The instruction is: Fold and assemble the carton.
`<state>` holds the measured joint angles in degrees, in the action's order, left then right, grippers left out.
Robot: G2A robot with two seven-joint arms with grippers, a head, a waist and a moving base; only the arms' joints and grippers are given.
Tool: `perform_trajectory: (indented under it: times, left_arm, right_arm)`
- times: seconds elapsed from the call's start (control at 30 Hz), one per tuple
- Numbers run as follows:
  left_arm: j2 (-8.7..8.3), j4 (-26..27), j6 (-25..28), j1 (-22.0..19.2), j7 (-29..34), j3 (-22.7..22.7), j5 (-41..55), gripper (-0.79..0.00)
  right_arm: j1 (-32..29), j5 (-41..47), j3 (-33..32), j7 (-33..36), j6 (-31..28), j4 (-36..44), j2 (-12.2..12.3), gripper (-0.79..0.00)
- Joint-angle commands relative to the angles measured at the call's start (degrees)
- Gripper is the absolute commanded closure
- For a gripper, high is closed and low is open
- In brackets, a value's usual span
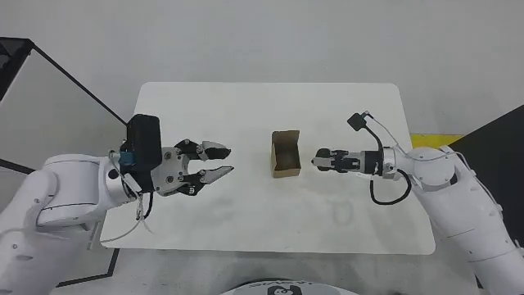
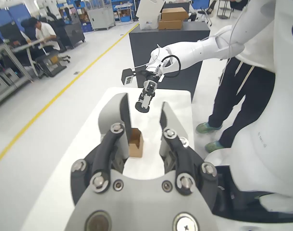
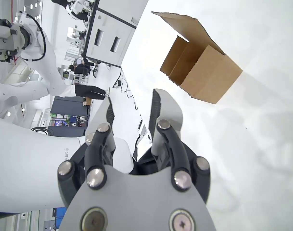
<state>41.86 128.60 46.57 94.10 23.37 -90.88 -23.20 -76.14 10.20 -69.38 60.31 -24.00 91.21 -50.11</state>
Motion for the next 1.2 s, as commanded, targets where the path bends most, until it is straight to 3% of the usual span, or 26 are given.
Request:
perform_trajectory:
  times: [0.0,0.1,0.37,0.4,0.57,0.8,1.1,1.17]
  left_arm:
    - [-0.30,0.19,-4.01,-0.30,5.57,1.48,7.67,0.000]
    - [-0.61,-0.17,-10.43,-1.04,12.79,2.66,10.66,0.000]
    - [-0.61,-0.17,-10.43,-1.04,12.79,2.66,10.66,0.000]
    - [-0.52,-0.95,-12.33,-0.56,12.48,3.12,11.03,0.000]
    - [0.04,-3.03,-21.97,-0.49,15.46,9.38,13.82,0.000]
    - [1.65,-7.51,-32.16,-5.16,15.21,18.71,17.71,0.000]
    - [1.65,-7.51,-32.16,-5.16,15.21,18.71,17.71,0.000]
    - [1.92,-8.89,-34.58,-4.73,14.19,19.65,18.10,0.000]
  right_arm:
    - [-0.39,0.13,-0.09,-0.32,0.01,-0.03,0.01,0.000]
    - [-0.92,0.57,-0.26,-0.27,0.06,-0.30,0.05,0.000]
    - [-1.03,1.18,-0.26,-0.01,0.15,-0.51,0.05,0.000]
    - [-1.03,1.18,-0.26,-0.01,0.15,-0.51,0.05,0.000]
    - [-1.33,-0.62,0.89,-3.35,2.20,-1.57,-0.29,0.000]
    - [-0.04,-0.07,3.09,-5.95,3.05,-5.41,-1.10,0.000]
    - [0.30,0.64,3.63,-5.92,3.03,-6.18,-1.29,0.000]
    - [0.04,0.46,3.86,-7.04,3.91,-6.55,-1.39,0.000]
